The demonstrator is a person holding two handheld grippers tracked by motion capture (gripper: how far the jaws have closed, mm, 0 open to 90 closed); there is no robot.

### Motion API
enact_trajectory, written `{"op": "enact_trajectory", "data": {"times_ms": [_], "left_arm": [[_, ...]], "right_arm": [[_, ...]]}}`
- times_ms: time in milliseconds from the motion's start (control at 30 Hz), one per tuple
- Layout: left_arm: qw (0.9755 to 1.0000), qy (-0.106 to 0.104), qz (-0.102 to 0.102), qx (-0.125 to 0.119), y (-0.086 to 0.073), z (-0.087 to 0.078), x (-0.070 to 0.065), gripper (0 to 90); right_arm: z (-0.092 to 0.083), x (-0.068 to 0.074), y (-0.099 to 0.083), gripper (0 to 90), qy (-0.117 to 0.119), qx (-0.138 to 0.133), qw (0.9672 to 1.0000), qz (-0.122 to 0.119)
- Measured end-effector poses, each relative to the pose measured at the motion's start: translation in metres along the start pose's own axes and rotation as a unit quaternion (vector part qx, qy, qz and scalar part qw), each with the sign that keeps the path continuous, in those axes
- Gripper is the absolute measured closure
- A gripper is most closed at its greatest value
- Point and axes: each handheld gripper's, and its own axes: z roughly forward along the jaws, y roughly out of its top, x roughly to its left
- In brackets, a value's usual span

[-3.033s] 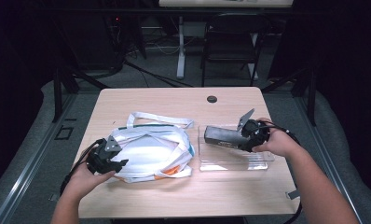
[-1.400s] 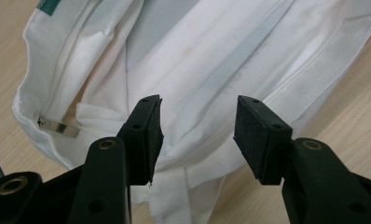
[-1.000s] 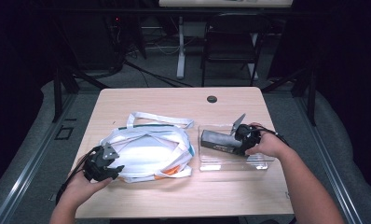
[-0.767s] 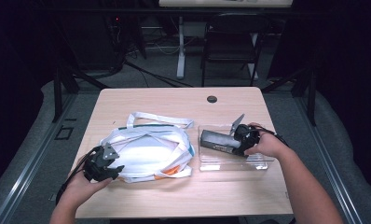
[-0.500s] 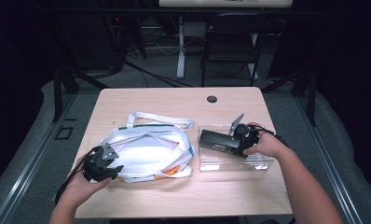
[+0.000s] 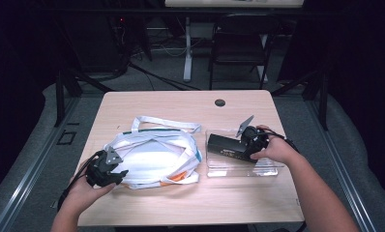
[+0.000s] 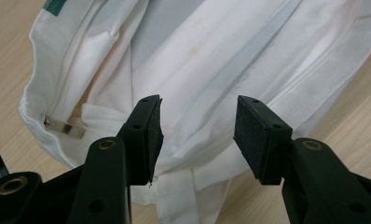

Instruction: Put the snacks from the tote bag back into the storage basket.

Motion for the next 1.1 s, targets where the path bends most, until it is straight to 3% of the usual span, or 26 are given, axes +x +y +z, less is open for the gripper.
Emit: {"op": "enact_trajectory", "data": {"times_ms": [500, 733, 833, 1000, 1100], "left_arm": [[0.9999, -0.009, -0.010, -0.001, 0.004, 0.010, 0.010, 50.7], [0.9999, -0.008, -0.009, -0.003, 0.005, 0.010, 0.012, 50.6], [0.9999, -0.006, -0.012, -0.007, 0.005, 0.010, 0.013, 50.6], [0.9998, -0.006, -0.015, -0.008, 0.005, 0.010, 0.015, 50.6], [0.9998, -0.009, -0.014, -0.009, 0.007, 0.010, 0.015, 50.6]], "right_arm": [[-0.022, 0.009, 0.006, 31.4, -0.023, -0.046, 0.9975, 0.048], [-0.028, 0.011, 0.007, 31.6, -0.038, -0.041, 0.9949, 0.084], [-0.029, 0.011, 0.006, 31.6, -0.042, -0.049, 0.9922, 0.107], [-0.034, 0.011, 0.006, 31.6, -0.048, -0.039, 0.9916, 0.114], [-0.036, 0.014, 0.004, 31.5, -0.052, -0.042, 0.9894, 0.129]]}}
